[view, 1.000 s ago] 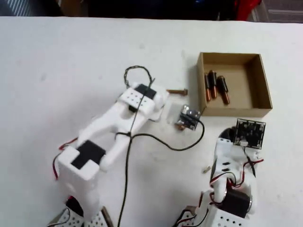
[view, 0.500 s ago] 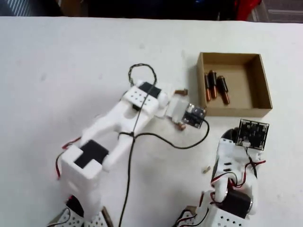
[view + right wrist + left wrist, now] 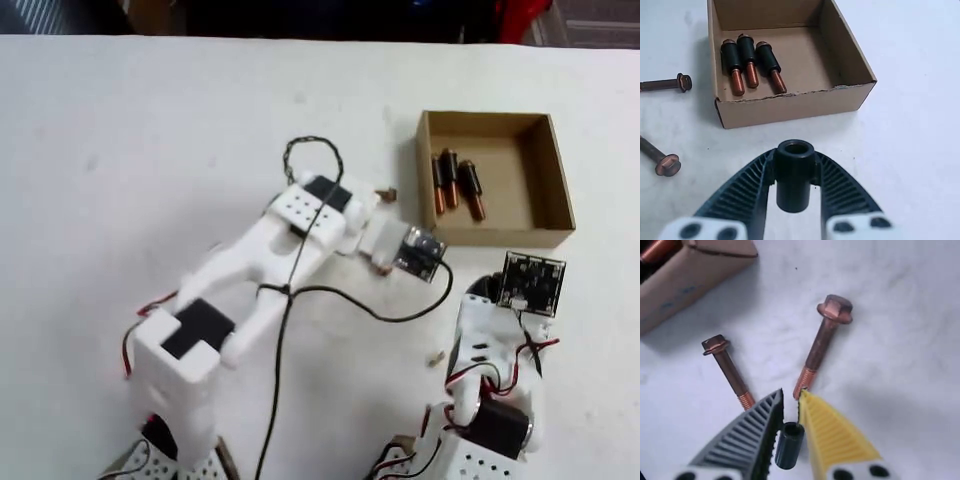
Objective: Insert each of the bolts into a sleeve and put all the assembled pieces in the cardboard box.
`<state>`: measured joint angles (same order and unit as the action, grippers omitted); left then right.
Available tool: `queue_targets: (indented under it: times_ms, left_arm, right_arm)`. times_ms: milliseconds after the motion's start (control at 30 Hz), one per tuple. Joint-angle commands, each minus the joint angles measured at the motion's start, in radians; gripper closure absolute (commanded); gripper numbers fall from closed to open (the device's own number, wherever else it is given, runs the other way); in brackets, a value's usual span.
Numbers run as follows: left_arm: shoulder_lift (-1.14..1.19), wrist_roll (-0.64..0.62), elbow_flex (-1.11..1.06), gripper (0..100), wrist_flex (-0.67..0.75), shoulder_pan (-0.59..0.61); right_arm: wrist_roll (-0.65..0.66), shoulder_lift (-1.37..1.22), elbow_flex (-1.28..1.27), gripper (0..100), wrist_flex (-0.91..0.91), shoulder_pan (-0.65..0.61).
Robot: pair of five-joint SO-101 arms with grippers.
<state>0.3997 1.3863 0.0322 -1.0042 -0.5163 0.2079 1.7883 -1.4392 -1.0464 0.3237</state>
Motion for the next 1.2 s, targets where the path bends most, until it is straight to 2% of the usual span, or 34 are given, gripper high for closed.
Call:
queue_targets:
  times_ms: [0,533,867,1167]
  left_arm:
    - [-0.013,0.011,0.074,91,-0.015,-0.021]
    - [-0.008,0.011,0.075,90,-0.002,-0.044]
    - [0.114,0.040,0.146,88,0.049,-0.039]
    - [0.125,0.040,0.147,88,0.055,-0.088]
  right_arm:
    - [-0.015,0.010,0.008,98.1,0.010,0.007]
    - [-0.011,0.010,0.006,98.1,0.007,0.007]
    - [-0.011,0.010,0.006,98.1,0.008,0.007]
    - [-0.011,0.010,0.006,98.1,0.005,0.007]
